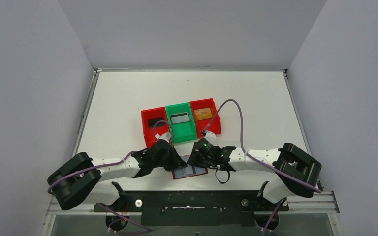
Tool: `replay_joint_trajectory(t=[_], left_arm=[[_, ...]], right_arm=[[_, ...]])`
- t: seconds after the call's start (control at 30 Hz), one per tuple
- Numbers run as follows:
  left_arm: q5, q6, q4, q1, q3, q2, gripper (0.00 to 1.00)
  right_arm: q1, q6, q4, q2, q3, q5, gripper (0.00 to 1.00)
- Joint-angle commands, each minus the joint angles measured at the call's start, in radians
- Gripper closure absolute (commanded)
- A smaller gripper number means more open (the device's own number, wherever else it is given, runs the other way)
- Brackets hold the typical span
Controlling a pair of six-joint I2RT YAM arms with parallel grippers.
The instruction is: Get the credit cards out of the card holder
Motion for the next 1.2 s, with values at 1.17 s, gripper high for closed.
replay_joint_trajectory(t=[1.17], left_arm=[[0.052, 0.008, 0.083, 0.001, 0.014, -0.003, 0.78]], right_arm=[[-0.012, 0.130, 0.036, -0.094, -0.152, 0.058, 0.66]])
